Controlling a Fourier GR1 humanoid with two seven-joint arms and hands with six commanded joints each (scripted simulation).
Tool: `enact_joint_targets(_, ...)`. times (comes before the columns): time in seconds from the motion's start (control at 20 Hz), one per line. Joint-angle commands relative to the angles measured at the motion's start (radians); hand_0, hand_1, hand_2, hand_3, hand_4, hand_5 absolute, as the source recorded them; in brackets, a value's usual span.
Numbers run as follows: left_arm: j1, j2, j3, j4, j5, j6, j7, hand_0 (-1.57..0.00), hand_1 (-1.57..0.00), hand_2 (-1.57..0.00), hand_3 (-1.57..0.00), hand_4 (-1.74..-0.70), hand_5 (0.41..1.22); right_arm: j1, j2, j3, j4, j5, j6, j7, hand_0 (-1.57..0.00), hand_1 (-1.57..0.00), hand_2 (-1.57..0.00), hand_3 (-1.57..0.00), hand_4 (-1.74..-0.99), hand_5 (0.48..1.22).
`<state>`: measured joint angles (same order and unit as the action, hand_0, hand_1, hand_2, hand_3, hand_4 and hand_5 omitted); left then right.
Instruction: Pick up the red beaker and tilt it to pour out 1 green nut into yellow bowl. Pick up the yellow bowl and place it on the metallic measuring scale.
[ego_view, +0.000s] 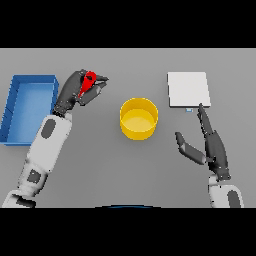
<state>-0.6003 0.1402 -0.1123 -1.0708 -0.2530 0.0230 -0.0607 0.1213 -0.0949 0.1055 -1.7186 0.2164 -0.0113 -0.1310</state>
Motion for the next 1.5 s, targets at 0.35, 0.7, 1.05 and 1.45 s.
enact_joint_targets(0.35,-0.138,0.081,-0.229,0.002,-0.29,-0.107,0.152,-1.57,-1.57,-1.57,-1.57,-1.74,1.147,0.006,0.003,0.006,-0.022,-0.015,0.017,0.02,0.0,0.0,0.0,0.0,-1.182,0.668)
enact_joint_targets(0.7,-0.257,0.116,-0.443,0.049,-0.539,-0.251,0.207,-1.57,-1.57,-1.57,-1.49,-1.7,1.205,0.005,0.018,0.011,-0.017,-0.019,0.016,0.049,0.0,0.0,0.0,0.0,-1.19,0.675)
enact_joint_targets(1.05,-0.416,0.122,-0.603,0.149,-0.691,-0.379,0.106,-1.57,-1.57,-1.57,-1.35,-1.72,1.218,0.026,0.038,-0.004,-0.028,-0.071,0.027,0.047,0.0,0.0,0.0,0.0,-1.212,0.631)
enact_joint_targets(1.45,-0.528,0.122,-0.777,0.217,-0.853,-0.387,-0.02,-1.57,-1.57,-1.57,-1.53,-1.73,1.22,0.014,0.046,0.004,-0.019,-0.02,-0.014,0.02,0.0,0.0,0.0,0.0,-1.185,0.575)
